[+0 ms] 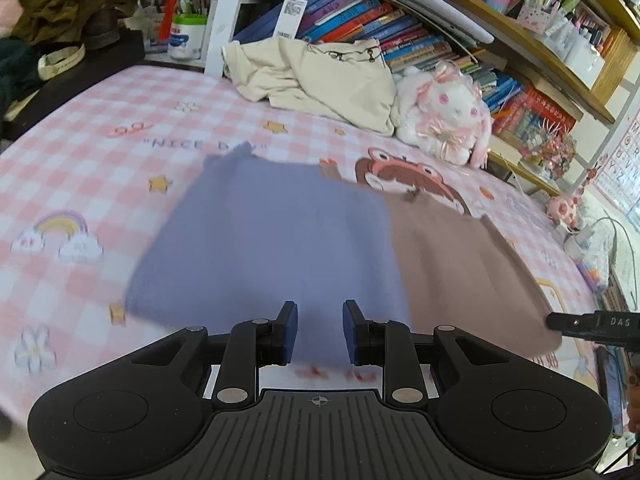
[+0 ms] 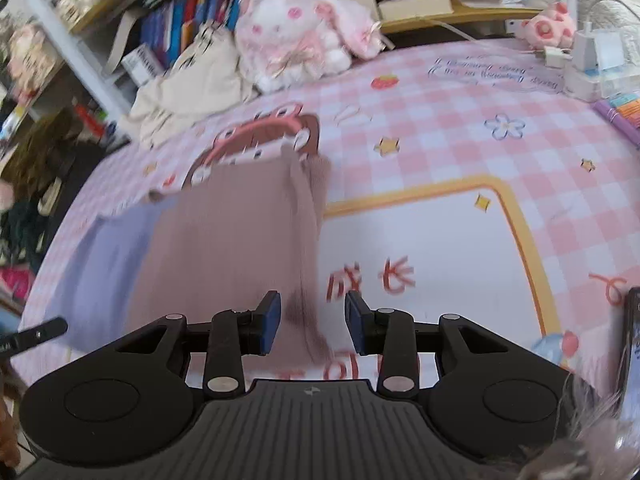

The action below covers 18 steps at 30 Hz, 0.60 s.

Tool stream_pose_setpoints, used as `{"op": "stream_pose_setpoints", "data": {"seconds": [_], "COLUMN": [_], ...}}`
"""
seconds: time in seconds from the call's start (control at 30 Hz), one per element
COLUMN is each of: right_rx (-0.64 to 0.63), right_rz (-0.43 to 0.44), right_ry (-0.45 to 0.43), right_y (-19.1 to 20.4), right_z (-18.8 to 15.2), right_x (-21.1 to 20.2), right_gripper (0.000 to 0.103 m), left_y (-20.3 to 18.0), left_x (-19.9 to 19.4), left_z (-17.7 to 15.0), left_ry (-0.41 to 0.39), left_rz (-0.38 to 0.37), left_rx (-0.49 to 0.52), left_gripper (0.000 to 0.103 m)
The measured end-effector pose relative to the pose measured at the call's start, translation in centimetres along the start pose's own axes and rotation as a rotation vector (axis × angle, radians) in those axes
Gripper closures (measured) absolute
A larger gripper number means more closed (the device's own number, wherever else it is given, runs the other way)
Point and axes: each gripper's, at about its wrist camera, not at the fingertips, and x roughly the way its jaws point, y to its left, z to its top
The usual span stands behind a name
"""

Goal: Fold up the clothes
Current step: 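Move the left gripper to the lavender side edge of the folded sweater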

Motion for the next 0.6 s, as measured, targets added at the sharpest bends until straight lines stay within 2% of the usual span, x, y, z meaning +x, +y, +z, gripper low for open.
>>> {"op": "stream_pose_setpoints", "data": {"seconds": [0.17,0.2,0.23,0.3,0.47,0.6], "right_rx": [-0.109,-0.139,-0.165,-0.206,-0.259,-0.291], "right_rz": [0.042,0.046,0.048,0.052,0.063,0.055], "right_ry": [0.016,0.016,0.014,0.012,0.022,0.028], "right_y": [0.7,0.9,1.2,1.5,2.2,2.9], "right_z": [-1.7,-2.0,-2.3,-2.7,-3.4,-4.0], "right_x": [-0.8,-1.1,-1.3,-1.6,-1.9,-2.1], "right_gripper": [0.062,0.060,0.059,0.058,0.058,0.054], "left_y": [-1.4,-1.4,-1.5,-1.6,-0.7,2.1], "left_x": [-1.0,-1.2,-1.4,-1.7,-2.6,-2.7], "left_z": [-2.7,-3.1,-3.5,-4.3,-5.3,-5.4], "left_ry": [0.011,0.011,0.010,0.008,-0.012,-0.032], "left_rz": [0.056,0.066,0.077,0.097,0.049,-0.014], "left_rx": [-0.061,-0.083,-0.105,-0.150,-0.302,-0.536], "left_gripper": [0.078,0.071,0.054,0.045,0.044,0.045]}}
